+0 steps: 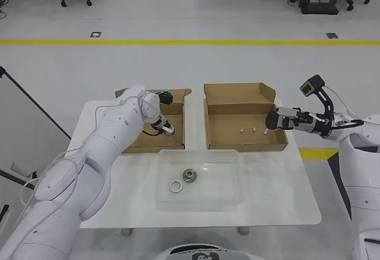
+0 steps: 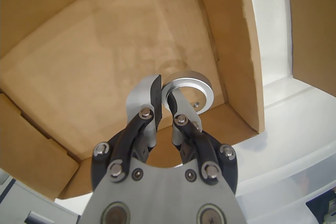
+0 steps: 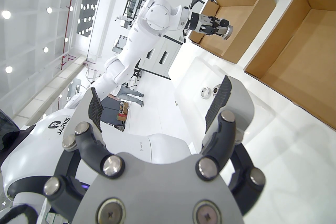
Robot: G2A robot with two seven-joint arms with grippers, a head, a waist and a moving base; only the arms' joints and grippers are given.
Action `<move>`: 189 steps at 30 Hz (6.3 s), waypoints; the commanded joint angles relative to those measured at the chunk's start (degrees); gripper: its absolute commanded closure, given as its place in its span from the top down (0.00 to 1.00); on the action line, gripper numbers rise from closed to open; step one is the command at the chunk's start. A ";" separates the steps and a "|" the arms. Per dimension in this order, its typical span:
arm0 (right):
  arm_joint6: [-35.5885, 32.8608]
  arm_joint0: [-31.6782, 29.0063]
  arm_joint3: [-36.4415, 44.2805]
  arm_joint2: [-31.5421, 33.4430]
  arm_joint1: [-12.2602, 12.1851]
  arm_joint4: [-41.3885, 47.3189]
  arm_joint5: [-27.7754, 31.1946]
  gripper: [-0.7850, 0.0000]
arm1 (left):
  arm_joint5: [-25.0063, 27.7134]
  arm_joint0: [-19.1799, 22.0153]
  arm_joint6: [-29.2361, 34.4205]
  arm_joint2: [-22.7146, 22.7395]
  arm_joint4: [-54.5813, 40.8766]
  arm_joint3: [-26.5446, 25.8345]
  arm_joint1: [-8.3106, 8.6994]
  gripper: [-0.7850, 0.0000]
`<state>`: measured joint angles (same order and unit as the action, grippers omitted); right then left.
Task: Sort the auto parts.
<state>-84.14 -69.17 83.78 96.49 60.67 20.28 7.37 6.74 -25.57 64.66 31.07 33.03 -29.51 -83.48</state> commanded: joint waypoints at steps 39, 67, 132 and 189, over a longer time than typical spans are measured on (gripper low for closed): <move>0.00 0.00 0.00 0.00 0.00 0.00 0.00 1.00 | 4.37 4.10 -6.12 -1.18 1.60 14.87 -7.63 1.00; 0.00 0.00 0.00 0.00 0.00 0.00 0.00 1.00 | 10.16 -2.32 -2.76 13.85 0.27 -25.47 3.96 1.00; 0.00 0.00 0.00 0.00 0.00 0.00 0.00 1.00 | 10.30 -10.55 22.58 -10.78 -4.05 -56.68 13.52 1.00; 0.00 0.00 0.00 0.00 0.00 0.00 0.00 1.00 | 17.58 -3.43 15.29 -21.33 -6.59 -37.89 5.21 0.65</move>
<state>-84.14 -69.17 83.78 96.49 60.67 20.28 7.37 24.40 -29.06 79.89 9.73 26.34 -67.18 -78.27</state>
